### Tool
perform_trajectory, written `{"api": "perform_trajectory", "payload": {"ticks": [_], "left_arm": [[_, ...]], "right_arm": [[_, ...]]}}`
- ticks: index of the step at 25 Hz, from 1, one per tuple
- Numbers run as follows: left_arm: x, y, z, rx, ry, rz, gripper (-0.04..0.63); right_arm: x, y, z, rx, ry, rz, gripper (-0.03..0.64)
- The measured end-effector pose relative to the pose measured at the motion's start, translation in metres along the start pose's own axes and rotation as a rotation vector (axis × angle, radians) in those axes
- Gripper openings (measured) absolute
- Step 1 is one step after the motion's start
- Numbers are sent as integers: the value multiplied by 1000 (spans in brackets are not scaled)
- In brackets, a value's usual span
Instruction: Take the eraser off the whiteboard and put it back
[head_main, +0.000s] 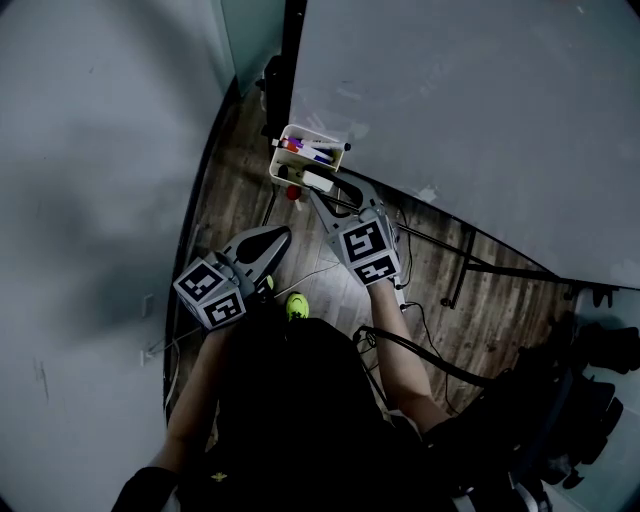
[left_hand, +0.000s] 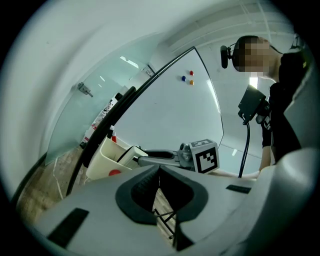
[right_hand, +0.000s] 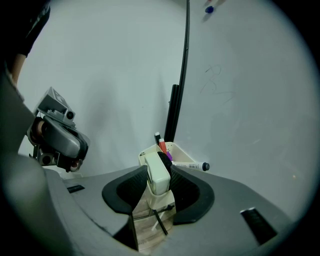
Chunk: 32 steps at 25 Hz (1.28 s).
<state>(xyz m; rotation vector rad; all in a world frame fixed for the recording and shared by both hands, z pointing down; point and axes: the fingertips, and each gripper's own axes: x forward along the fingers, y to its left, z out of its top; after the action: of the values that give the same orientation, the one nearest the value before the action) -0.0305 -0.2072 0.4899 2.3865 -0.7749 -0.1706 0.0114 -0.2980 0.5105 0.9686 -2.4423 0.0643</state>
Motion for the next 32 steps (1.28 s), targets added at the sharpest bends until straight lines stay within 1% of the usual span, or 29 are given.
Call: {"api": "perform_trajectory", "payload": {"ticks": [17, 21, 26, 32], "left_arm": [[-5, -25, 2, 40, -29, -15, 0], [-4, -21, 0, 46, -35, -13, 0], [-11, -39, 6, 67, -45, -12, 0], [-12, -42, 10, 83, -60, -10, 0]], "right_arm": [[-33, 1, 34, 2, -94, -26, 152], [-33, 1, 36, 16, -113, -24, 150], [-54, 6, 51, 12, -143, -32, 150], [-67, 6, 61, 4, -169, -38, 150]]}}
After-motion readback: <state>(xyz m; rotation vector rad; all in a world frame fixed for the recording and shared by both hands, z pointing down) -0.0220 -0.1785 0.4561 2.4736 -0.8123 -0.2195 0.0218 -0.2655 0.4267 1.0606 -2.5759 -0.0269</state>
